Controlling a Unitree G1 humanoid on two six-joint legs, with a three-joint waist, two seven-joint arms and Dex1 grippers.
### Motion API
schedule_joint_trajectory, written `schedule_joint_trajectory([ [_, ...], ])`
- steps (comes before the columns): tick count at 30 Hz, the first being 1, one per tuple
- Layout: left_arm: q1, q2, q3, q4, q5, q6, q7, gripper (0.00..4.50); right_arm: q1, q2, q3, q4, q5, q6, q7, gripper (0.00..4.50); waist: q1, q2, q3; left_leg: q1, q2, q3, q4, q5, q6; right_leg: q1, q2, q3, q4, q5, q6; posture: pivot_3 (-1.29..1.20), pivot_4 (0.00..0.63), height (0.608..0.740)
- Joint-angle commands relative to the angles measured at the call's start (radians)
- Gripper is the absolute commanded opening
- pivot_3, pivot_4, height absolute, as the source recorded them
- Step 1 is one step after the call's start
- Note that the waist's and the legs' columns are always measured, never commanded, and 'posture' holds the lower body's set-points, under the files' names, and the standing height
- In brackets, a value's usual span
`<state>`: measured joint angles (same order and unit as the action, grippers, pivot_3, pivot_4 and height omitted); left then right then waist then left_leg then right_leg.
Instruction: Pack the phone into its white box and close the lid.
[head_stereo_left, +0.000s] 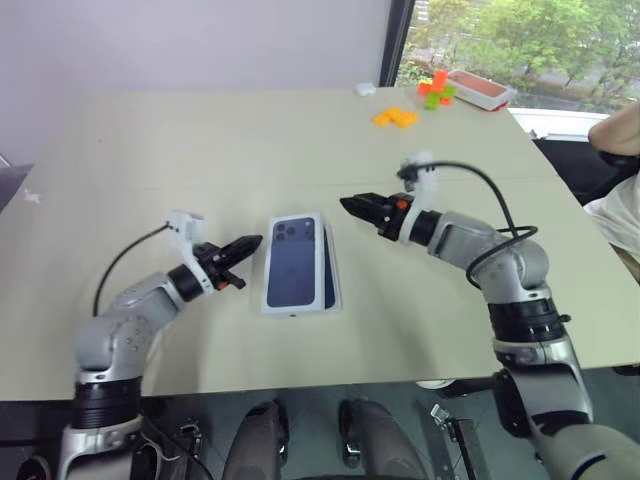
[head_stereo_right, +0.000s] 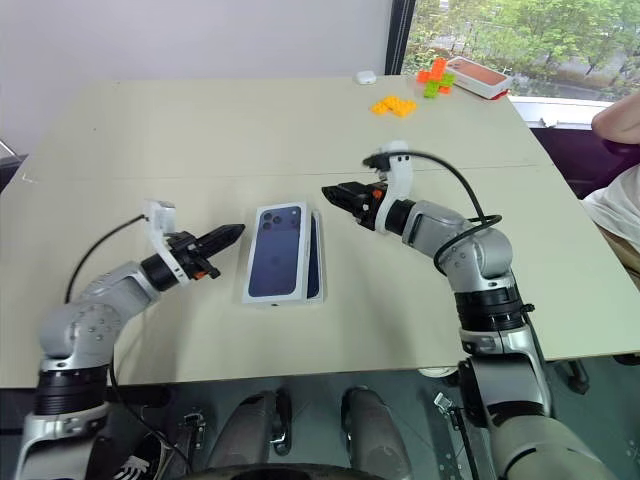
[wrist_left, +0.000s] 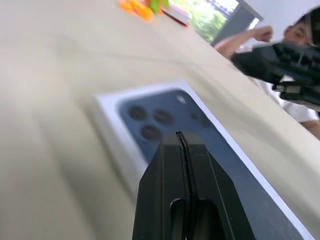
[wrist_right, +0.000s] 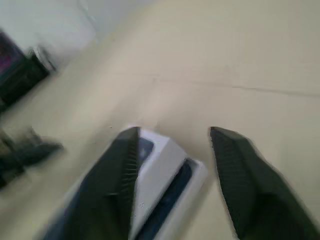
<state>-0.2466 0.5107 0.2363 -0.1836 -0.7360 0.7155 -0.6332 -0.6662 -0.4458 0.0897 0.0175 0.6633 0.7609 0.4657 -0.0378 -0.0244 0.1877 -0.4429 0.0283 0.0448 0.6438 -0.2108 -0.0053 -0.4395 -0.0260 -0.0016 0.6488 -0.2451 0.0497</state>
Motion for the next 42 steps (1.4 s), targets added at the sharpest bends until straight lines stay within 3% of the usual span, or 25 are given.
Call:
schedule_joint_trajectory([
  [1,0.055,0.077,0.012,-0.038,0.051,-0.028,-0.039,0.00,0.018,-0.023,0.083,-0.087,-0.123,-0.101,0.081,0.35,-0.002,0.000,0.000,0.000,0.000,0.000,0.000,0.000,0.000,0.000,0.000,0.000,0.000,0.000,0.000,0.00,0.150,0.740],
  [2,0.069,0.092,0.010,-0.042,0.058,-0.036,-0.048,0.00,0.021,-0.025,0.096,-0.101,-0.140,-0.112,0.100,0.06,-0.002,0.000,0.000,0.000,0.000,0.001,0.000,0.000,0.000,0.000,-0.001,0.001,0.000,0.000,0.000,0.00,0.150,0.740],
  [8,0.080,0.107,-0.053,0.001,0.146,-0.062,-0.048,0.00,0.041,-0.035,0.167,-0.120,-0.251,-0.152,0.176,0.06,0.013,0.000,0.000,0.000,0.000,0.000,0.001,0.000,0.000,0.000,-0.001,0.001,0.000,-0.001,-0.005,0.00,0.150,0.740],
  [14,0.055,0.061,-0.158,0.035,0.139,0.011,-0.080,0.00,0.064,-0.066,0.215,-0.143,-0.333,-0.184,0.258,0.06,0.026,0.000,0.000,0.000,0.000,0.001,0.001,0.000,0.000,0.000,-0.004,0.001,-0.001,-0.001,-0.006,0.00,0.150,0.740],
  [27,-0.072,-0.051,-0.243,0.092,0.155,0.033,-0.084,0.00,0.079,-0.050,0.205,-0.154,-0.397,-0.171,0.290,0.06,0.027,0.000,0.000,0.000,0.000,0.001,0.001,0.000,0.000,0.000,-0.004,0.001,-0.001,-0.001,-0.007,0.00,0.150,0.740],
  [42,-0.091,-0.031,-0.181,0.034,0.110,0.085,-0.078,0.00,0.080,-0.051,0.176,-0.105,-0.448,-0.175,0.291,0.06,0.027,0.000,0.000,0.000,0.000,0.001,0.003,0.000,0.000,0.001,-0.003,0.001,0.000,0.000,-0.006,0.00,0.150,0.740],
])
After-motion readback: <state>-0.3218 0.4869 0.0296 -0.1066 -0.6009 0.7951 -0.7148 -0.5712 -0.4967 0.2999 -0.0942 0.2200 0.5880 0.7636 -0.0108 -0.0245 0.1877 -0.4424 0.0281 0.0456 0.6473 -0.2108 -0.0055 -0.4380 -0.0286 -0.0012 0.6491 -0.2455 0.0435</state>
